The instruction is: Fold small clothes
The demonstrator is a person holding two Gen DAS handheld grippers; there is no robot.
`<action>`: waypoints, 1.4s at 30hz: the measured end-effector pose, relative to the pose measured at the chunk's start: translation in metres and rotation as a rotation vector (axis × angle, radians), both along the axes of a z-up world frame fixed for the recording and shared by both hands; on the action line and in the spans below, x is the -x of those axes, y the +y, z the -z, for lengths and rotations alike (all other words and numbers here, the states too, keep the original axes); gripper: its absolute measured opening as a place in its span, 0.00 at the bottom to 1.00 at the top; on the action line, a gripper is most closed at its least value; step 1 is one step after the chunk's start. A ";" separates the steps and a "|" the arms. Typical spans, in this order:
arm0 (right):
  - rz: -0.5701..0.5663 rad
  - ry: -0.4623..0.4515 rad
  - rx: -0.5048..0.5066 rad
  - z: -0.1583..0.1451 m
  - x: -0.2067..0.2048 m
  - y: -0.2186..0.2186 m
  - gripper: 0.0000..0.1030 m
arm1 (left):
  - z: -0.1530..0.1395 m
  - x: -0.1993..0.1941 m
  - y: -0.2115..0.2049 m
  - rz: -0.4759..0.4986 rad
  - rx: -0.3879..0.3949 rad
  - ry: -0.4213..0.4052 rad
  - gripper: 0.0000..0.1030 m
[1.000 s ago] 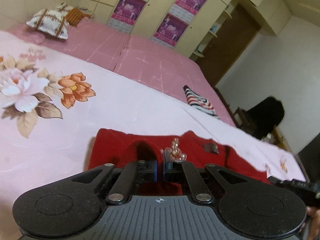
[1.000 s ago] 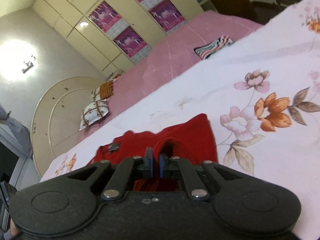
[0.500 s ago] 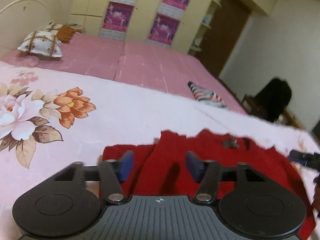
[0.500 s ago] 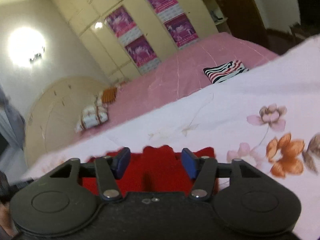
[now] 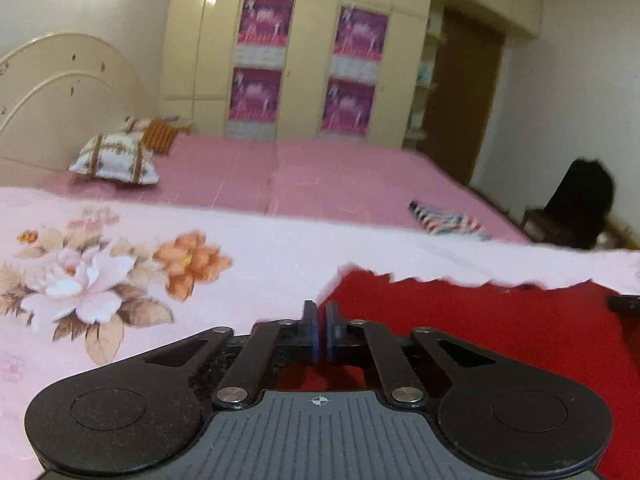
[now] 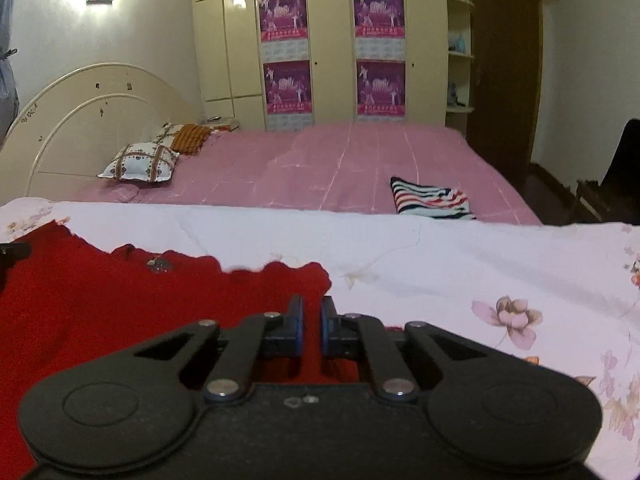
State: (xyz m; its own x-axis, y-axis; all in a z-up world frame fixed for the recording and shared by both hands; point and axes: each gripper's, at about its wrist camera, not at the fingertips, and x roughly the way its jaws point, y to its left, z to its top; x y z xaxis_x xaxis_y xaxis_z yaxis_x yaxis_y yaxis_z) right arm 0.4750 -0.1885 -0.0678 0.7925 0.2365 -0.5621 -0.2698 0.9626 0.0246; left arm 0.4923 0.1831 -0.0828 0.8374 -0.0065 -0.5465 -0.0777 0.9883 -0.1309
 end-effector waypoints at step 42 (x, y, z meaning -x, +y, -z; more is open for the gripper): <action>-0.046 0.015 0.063 0.000 0.035 0.021 0.36 | -0.027 0.038 -0.083 0.108 -0.090 0.003 0.63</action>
